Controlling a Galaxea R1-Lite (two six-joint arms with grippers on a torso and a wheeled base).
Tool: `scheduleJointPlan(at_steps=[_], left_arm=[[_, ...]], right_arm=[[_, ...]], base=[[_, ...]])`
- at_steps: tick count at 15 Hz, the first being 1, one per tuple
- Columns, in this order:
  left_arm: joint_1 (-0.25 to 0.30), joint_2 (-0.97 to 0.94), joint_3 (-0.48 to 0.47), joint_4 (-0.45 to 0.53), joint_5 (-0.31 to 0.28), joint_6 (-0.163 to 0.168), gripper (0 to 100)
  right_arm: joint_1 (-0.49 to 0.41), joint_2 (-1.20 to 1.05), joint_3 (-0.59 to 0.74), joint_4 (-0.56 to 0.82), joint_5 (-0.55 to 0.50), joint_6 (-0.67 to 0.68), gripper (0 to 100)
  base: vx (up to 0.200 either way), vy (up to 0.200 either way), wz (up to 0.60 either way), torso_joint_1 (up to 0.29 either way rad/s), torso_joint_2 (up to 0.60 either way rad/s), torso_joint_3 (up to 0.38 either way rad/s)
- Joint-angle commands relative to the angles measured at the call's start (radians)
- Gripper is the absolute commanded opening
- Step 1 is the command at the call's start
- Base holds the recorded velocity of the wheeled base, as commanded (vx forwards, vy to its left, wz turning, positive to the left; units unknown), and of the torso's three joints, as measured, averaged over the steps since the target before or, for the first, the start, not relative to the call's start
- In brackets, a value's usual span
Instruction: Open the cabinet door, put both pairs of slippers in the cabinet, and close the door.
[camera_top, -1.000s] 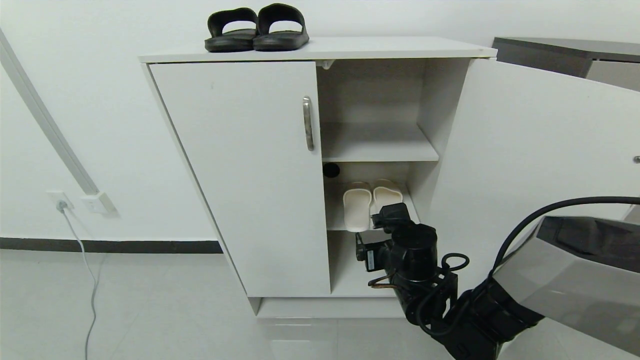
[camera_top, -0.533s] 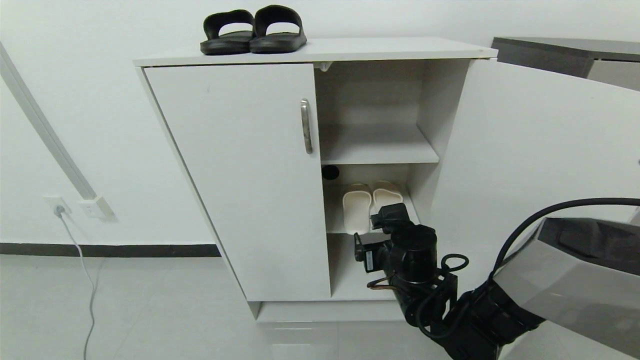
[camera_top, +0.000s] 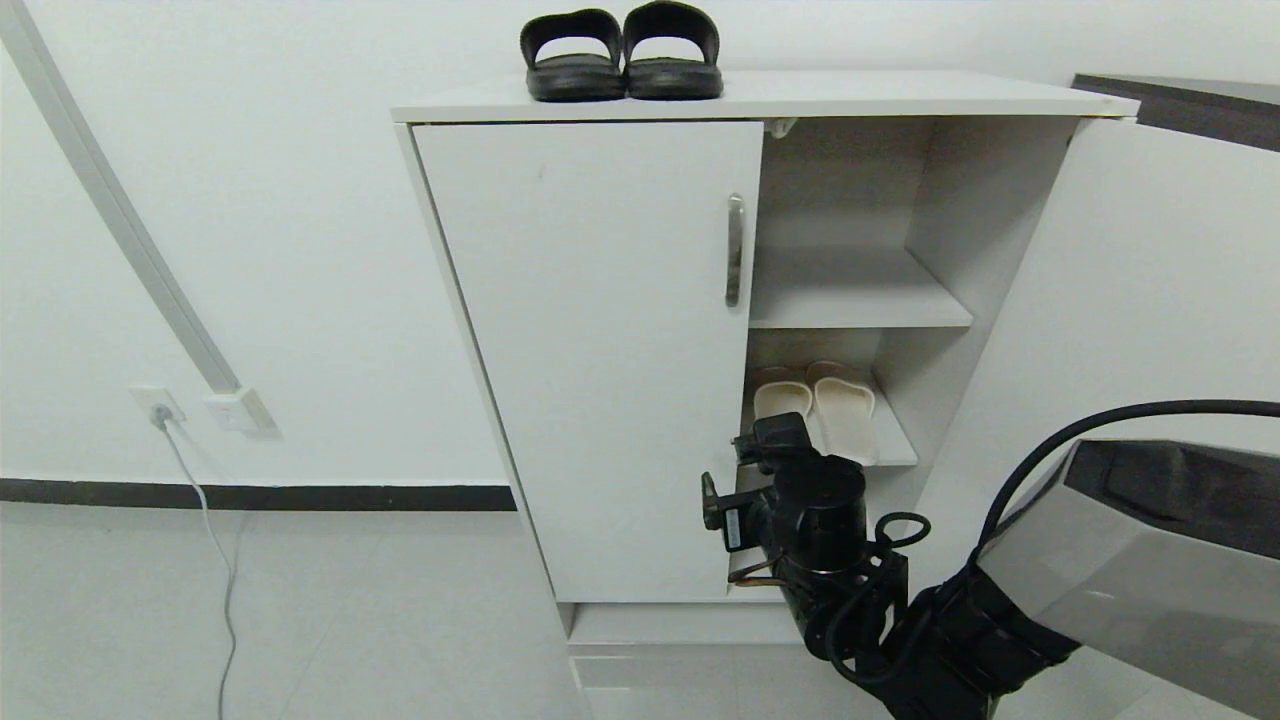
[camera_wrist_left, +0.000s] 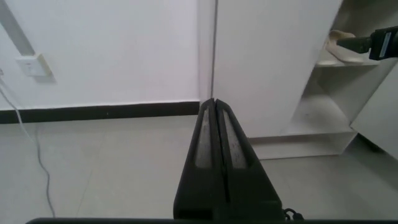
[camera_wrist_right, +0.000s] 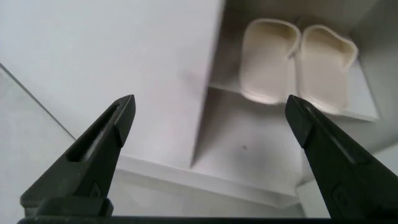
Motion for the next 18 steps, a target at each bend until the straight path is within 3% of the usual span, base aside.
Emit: scheduleJointPlan(at_steps=[1, 5, 11, 18], left_arm=[[0.001, 0.001, 0.0, 0.001, 0.0, 0.0, 0], [0.001, 0.001, 0.0, 0.001, 0.001, 0.0, 0], [0.001, 0.001, 0.0, -0.001, 0.001, 0.0, 0], [0.001, 0.001, 0.0, -0.001, 0.0, -0.002, 0]], right_arm=[[0.001, 0.001, 0.0, 0.0, 0.0, 0.0, 100], [0.001, 0.001, 0.001, 0.0, -0.002, 0.0, 100], [0.007, -0.003, 0.018, -0.034, -0.002, -0.013, 100], [0.007, 0.045, 0.083, -0.23, 0.026, -0.141, 100]], base=[[0.0, 0.2, 0.0, 0.002, 0.0, -0.002], [0.0, 0.2, 0.0, 0.004, 0.0, 0.002], [0.0, 0.0, 0.0, 0.0, 0.0, 0.0], [0.0, 0.0, 0.0, 0.0, 0.0, 0.0]])
